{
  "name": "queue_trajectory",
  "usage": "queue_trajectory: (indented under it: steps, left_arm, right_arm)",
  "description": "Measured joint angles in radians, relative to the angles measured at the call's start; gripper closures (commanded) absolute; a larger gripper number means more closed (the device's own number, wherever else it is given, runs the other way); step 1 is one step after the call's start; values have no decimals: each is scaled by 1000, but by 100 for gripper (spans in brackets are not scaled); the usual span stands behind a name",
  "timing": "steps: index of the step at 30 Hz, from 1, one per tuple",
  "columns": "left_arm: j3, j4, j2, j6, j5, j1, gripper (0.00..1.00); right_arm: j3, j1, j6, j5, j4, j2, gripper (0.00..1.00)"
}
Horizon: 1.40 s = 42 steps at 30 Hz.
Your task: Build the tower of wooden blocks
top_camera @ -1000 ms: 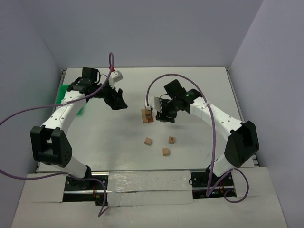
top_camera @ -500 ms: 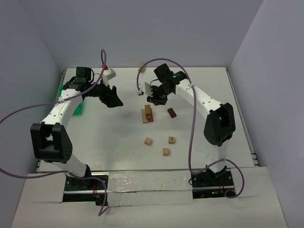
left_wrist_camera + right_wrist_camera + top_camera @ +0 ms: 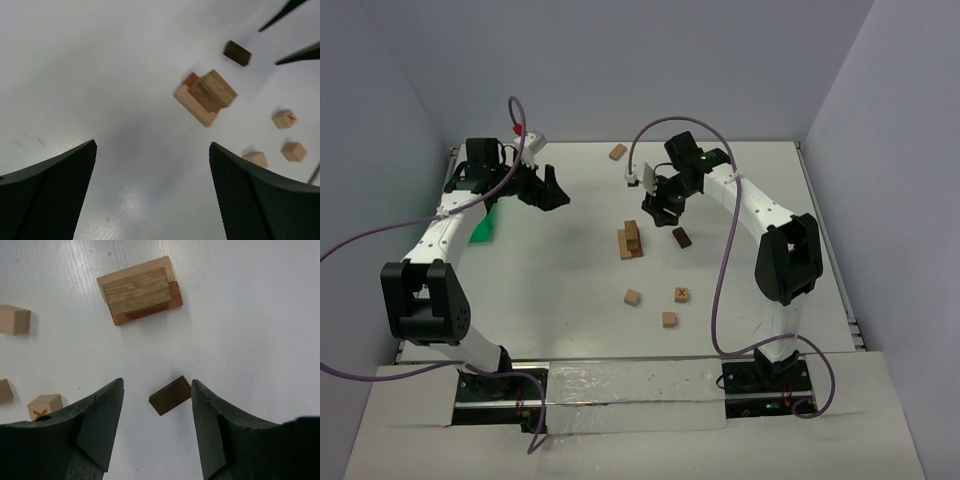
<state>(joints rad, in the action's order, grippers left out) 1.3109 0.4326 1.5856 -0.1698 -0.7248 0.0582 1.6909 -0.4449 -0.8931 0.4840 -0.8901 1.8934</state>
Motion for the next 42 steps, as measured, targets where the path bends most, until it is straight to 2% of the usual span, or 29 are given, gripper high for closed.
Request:
queue_trajectory:
  steps: [3, 5, 10, 16, 22, 26, 28, 29, 33, 37, 42]
  left_arm:
    - [35, -54, 41, 55, 133, 19, 1]
    - [167, -49, 146, 78, 215, 52, 1]
    - [634, -13, 517, 172, 361, 127, 1]
    - [1077, 28, 903, 250, 489, 204, 1]
    - [1083, -13, 1004, 279, 593, 277, 1]
    - [1116, -64, 1058, 317, 580, 288, 9]
    - [1116, -94, 1073, 347, 545, 279, 18]
    - [1116, -107, 1079, 365, 528, 272, 29]
    - [1115, -164, 1096, 438, 475, 247, 46]
    - [1105, -242, 1106, 555, 409, 215, 43]
    - [1106, -298, 1122, 628, 403, 181, 38]
  right_arm:
    - [-26, 54, 84, 26, 39, -14, 26]
    - [-48, 92, 147, 44, 69, -31, 24]
    - [-126, 174, 283, 81, 137, -104, 22]
    - [-201, 229, 369, 101, 174, -193, 22]
    - [-262, 250, 405, 105, 189, -247, 22]
    - [-287, 253, 421, 104, 197, -254, 22]
    - [-294, 253, 429, 104, 197, -254, 22]
    - [-296, 253, 433, 104, 197, -254, 22]
    - [-298, 253, 444, 104, 199, -254, 22]
    - [-306, 253, 451, 100, 202, -256, 22]
    - [-313, 253, 456, 100, 202, -258, 22]
